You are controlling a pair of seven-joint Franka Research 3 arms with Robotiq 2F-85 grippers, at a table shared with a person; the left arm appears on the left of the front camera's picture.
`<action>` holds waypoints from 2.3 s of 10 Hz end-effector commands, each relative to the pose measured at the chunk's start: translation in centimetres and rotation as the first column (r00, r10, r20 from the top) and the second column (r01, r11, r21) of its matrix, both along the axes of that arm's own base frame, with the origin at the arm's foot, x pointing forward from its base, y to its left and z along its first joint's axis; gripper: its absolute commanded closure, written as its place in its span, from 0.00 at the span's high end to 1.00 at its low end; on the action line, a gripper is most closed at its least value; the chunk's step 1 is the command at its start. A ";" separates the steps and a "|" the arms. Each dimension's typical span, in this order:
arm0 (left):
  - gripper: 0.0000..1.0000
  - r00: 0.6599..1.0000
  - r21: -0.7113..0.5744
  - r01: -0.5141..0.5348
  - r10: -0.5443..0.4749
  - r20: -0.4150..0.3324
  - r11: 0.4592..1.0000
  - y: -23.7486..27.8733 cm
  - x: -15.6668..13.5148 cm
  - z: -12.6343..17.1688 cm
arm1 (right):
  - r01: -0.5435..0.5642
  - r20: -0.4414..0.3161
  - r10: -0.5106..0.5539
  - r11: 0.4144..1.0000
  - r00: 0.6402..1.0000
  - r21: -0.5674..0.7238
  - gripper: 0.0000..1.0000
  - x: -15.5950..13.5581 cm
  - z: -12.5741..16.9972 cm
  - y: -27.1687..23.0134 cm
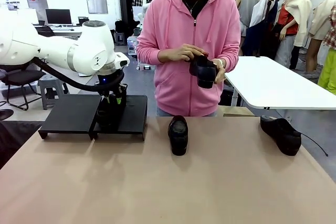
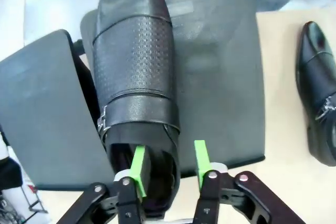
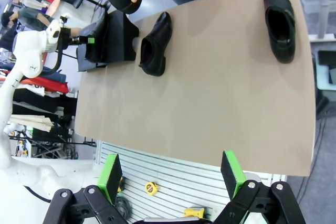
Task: Organize the shoes by placing them on the stand.
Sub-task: Place the Shoe from the middle of the table onto the Shoes Stand, then pick up one Shoe and place it in the middle of the table.
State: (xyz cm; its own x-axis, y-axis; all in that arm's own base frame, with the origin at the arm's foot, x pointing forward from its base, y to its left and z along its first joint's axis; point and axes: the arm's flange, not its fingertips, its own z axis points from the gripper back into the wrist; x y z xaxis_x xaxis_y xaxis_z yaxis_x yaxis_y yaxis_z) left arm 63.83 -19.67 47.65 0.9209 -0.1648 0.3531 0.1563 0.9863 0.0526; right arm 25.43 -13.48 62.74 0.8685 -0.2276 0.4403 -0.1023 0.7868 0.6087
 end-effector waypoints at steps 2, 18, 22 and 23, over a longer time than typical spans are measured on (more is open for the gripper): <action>1.00 0.991 -0.035 0.081 -0.084 -0.106 0.996 -0.5 -7.4 5.7 | -0.013 0.016 0.013 1.000 1.000 0.006 1.00 0.0 0.1 0.0; 1.00 0.996 -0.792 0.079 -0.076 0.041 0.605 20.7 -31.3 7.0 | -0.013 0.016 0.013 1.000 1.000 0.006 1.00 0.0 0.1 0.0; 1.00 0.996 -0.792 0.079 -0.076 0.041 0.605 20.7 -31.3 7.0 | -0.013 0.016 0.013 1.000 1.000 0.006 1.00 0.0 0.1 0.0; 1.00 0.996 -0.792 0.079 -0.076 0.041 0.605 20.7 -31.3 7.0 | -0.013 0.016 0.013 1.000 1.000 0.006 1.00 0.0 0.1 0.0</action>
